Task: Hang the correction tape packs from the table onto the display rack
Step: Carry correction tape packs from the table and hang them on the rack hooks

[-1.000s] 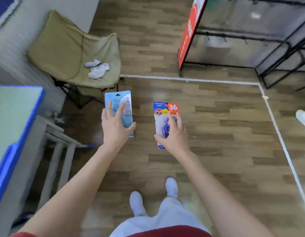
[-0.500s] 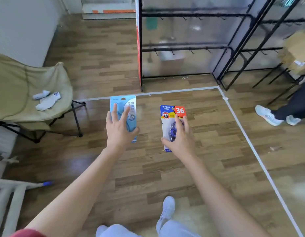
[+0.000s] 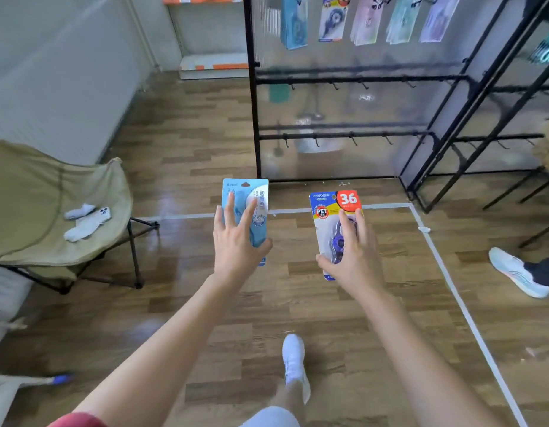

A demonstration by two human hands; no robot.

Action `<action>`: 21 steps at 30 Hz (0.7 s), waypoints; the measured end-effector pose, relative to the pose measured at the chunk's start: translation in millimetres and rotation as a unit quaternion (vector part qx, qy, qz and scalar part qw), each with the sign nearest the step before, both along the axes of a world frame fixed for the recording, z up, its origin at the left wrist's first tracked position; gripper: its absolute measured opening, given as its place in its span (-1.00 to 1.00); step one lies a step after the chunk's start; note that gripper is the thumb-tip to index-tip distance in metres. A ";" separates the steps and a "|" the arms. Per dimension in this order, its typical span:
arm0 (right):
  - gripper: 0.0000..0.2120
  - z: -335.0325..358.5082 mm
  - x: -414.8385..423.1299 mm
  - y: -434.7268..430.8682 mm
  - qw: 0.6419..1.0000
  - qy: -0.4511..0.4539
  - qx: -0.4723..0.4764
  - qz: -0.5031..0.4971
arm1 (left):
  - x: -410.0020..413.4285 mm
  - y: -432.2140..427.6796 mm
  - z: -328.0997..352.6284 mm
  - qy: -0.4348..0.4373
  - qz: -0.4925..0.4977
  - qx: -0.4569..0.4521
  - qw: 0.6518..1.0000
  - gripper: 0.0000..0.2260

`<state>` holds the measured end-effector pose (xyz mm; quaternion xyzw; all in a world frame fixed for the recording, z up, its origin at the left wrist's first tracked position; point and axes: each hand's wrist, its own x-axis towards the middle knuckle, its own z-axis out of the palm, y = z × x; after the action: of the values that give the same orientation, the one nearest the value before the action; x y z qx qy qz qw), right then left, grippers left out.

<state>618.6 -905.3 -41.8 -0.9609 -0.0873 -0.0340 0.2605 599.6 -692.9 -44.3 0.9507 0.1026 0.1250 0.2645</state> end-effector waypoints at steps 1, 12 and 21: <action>-0.12 2.8 20.0 -4.3 1.000 -0.008 0.006 0.001 | 19.9 -3.5 2.1 -0.009 -0.001 -0.002 1.000 -0.29; -0.10 55.2 248.1 -30.0 0.996 -0.084 0.000 0.001 | 251.0 -32.2 56.3 -0.099 -0.007 0.002 0.995 -0.29; -0.11 70.9 399.4 -38.9 0.992 -0.110 0.028 0.047 | 385.5 -48.6 77.3 -0.129 0.022 0.023 0.991 -0.29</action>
<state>1018.0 -944.1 29.1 -0.9384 -0.1599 -0.1300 0.2773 985.1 -741.5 33.0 0.9300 0.0855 0.2546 0.2510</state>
